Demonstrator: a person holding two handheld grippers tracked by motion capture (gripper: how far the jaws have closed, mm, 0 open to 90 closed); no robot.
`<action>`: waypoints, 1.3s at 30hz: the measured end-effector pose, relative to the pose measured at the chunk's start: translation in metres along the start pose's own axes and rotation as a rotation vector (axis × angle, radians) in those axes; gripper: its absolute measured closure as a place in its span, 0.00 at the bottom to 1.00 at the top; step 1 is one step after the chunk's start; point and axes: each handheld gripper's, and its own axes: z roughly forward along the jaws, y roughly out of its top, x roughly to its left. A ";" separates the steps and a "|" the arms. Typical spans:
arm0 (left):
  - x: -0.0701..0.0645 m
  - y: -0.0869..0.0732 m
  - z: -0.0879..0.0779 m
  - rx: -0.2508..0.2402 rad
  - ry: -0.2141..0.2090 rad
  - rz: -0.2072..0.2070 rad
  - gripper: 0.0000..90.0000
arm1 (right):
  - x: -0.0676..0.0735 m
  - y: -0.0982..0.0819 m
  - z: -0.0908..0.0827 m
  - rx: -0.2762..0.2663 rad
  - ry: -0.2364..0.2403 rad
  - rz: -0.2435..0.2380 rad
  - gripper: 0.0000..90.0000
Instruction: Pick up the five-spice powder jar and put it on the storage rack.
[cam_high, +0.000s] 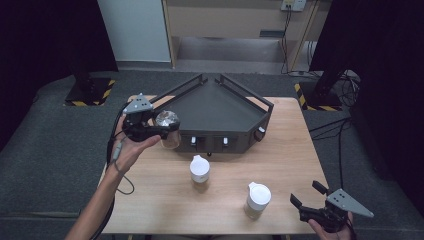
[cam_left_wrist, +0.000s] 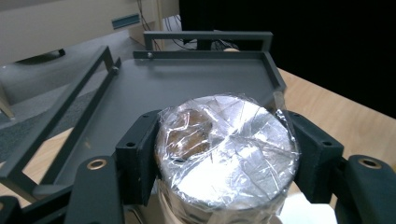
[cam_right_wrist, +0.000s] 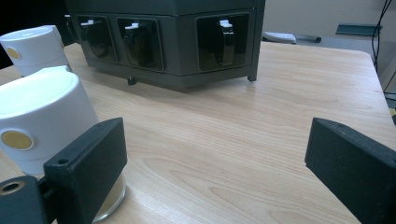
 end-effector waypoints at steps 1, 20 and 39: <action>0.002 0.003 0.003 -0.002 0.006 -0.008 0.37 | 0.000 0.000 0.000 0.002 0.002 -0.001 0.06; 0.019 0.031 0.060 -0.011 0.147 -0.105 0.37 | -0.001 0.000 0.001 0.003 0.010 0.002 0.06; 0.029 0.022 0.095 0.011 0.258 -0.134 0.37 | -0.003 -0.001 0.001 0.001 0.014 0.004 0.06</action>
